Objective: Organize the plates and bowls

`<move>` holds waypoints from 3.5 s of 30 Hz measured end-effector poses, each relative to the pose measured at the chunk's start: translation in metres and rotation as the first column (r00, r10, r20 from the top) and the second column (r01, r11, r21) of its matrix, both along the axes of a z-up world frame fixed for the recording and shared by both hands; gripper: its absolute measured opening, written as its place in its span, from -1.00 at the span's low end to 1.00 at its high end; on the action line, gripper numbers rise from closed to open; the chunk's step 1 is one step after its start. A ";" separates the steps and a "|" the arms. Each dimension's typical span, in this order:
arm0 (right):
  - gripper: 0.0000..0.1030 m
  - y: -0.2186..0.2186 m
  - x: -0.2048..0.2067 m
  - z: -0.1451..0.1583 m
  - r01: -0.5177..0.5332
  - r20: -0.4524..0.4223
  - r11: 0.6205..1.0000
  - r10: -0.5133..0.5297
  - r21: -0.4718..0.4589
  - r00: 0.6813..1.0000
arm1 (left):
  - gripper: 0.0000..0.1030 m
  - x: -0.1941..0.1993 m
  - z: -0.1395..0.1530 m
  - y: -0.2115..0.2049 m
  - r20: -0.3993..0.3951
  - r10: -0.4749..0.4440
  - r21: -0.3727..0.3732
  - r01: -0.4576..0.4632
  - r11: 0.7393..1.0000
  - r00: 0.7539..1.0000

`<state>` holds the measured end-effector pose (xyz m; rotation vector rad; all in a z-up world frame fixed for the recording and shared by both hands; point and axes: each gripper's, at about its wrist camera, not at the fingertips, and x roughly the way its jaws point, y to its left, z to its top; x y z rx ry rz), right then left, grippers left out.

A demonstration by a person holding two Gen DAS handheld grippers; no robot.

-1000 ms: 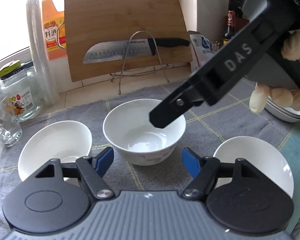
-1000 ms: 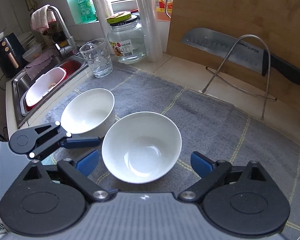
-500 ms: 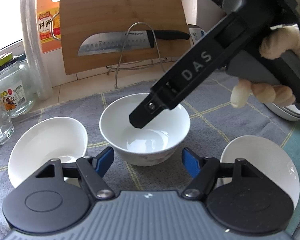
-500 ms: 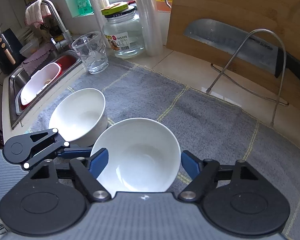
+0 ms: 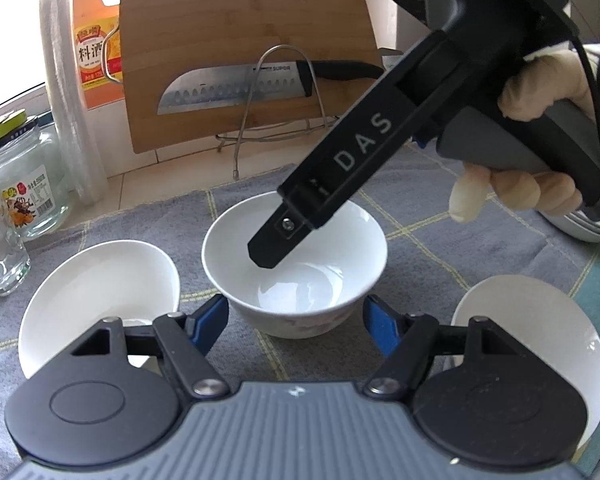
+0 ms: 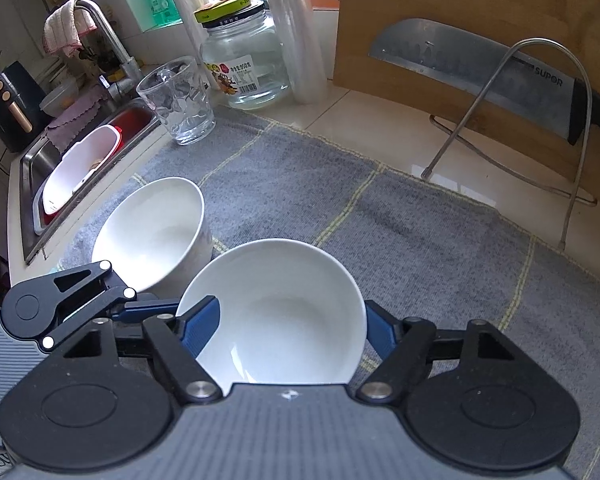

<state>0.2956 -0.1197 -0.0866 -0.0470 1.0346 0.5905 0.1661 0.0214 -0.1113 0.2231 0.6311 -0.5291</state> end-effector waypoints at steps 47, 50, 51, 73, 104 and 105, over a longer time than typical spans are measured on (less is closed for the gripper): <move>0.59 -0.035 -0.125 0.060 0.024 0.084 0.997 -0.029 0.068 0.996 | 0.44 -0.098 0.056 -0.020 0.028 -0.077 0.017 0.077 0.997 0.997; 0.59 -0.039 -0.133 0.060 0.034 0.081 0.997 -0.040 0.073 0.996 | 0.44 -0.104 0.055 -0.022 0.022 -0.091 0.024 0.091 0.996 0.996; 0.59 -0.040 -0.136 0.059 0.035 0.080 0.997 -0.041 0.073 0.996 | 0.44 -0.105 0.054 -0.023 0.017 -0.095 0.028 0.095 0.995 0.995; 0.59 -0.058 -0.164 0.037 0.102 0.018 0.991 -0.104 0.082 0.994 | 0.44 -0.124 0.037 -0.041 -0.055 -0.153 0.069 0.157 0.985 0.987; 1.00 -0.056 -0.162 0.035 0.086 0.043 0.993 -0.090 0.078 0.995 | 0.90 -0.126 0.034 -0.037 -0.054 -0.167 0.072 0.170 0.983 0.985; 1.00 -0.055 -0.162 0.037 0.076 0.050 0.994 -0.080 0.077 0.996 | 0.90 -0.126 0.035 -0.034 -0.053 -0.163 0.068 0.166 0.984 0.985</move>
